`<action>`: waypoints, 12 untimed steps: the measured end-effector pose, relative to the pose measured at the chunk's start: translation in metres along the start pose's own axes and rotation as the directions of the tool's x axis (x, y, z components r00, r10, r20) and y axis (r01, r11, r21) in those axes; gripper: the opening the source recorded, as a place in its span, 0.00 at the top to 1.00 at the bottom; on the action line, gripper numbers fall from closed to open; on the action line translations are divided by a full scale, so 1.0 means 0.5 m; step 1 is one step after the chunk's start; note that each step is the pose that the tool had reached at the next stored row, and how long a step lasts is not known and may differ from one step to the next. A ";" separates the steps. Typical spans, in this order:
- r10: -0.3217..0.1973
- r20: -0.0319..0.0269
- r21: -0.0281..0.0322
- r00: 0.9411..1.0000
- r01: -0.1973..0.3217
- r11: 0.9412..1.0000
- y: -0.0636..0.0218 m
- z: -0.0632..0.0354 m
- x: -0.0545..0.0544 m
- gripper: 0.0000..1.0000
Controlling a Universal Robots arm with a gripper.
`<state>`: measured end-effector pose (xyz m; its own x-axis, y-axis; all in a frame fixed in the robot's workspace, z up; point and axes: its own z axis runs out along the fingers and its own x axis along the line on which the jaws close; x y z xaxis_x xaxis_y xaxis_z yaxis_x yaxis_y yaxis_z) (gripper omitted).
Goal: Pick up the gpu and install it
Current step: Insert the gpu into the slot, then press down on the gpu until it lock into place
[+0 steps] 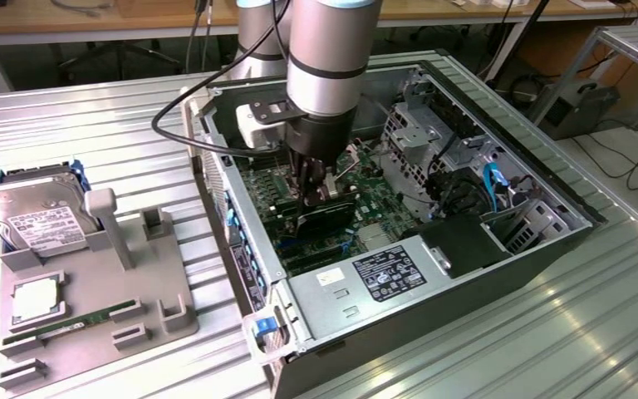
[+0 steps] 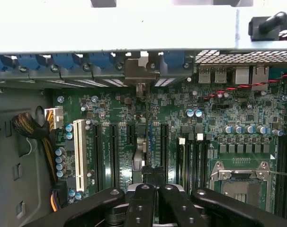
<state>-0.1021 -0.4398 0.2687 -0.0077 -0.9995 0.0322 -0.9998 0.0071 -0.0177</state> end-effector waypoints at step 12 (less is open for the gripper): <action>0.000 0.000 0.000 1.000 0.000 1.000 -0.001 -0.044 0.001 0.89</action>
<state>-0.1020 -0.4398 0.2907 -0.0076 -0.9995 0.0319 -0.9998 0.0070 -0.0178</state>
